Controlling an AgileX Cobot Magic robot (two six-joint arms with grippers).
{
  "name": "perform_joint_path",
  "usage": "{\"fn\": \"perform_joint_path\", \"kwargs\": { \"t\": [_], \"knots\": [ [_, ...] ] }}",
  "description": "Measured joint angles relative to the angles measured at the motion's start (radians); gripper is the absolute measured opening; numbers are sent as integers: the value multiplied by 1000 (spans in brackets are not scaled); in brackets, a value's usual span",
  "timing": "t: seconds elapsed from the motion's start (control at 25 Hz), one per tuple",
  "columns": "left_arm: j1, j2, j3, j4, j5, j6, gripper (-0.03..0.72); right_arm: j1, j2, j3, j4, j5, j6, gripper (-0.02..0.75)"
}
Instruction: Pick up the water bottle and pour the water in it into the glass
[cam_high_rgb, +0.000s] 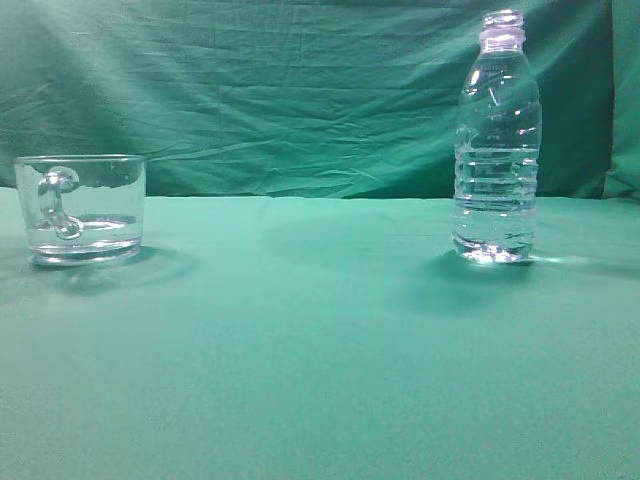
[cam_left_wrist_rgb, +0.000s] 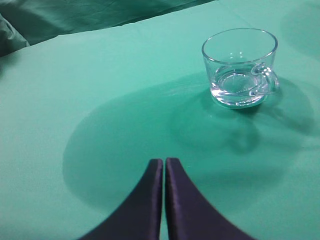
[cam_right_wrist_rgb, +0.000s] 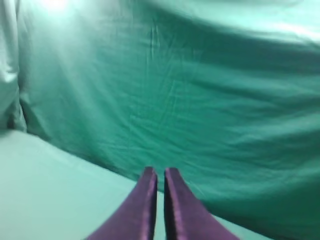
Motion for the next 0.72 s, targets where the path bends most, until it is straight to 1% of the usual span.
{"fn": "perform_joint_path", "kwargs": {
  "t": [0.08,0.12,0.4,0.48,0.52,0.64,0.68,0.72],
  "knots": [
    [0,0,0,0,0,0,0,0,-90,0,-65,-1,117,0],
    [0,0,0,0,0,0,0,0,-129,0,-93,-3,143,0],
    [0,0,0,0,0,0,0,0,-333,0,-352,-7,213,0],
    [0,0,0,0,0,0,0,0,-405,0,-383,28,275,0],
    [0,0,0,0,0,0,0,0,-435,0,-397,73,327,0],
    [0,0,0,0,0,0,0,0,-525,12,-476,153,477,0],
    [0,0,0,0,0,0,0,0,-542,29,-481,162,488,0],
    [0,0,0,0,0,0,0,0,-556,48,-456,177,479,0]
  ]
}}
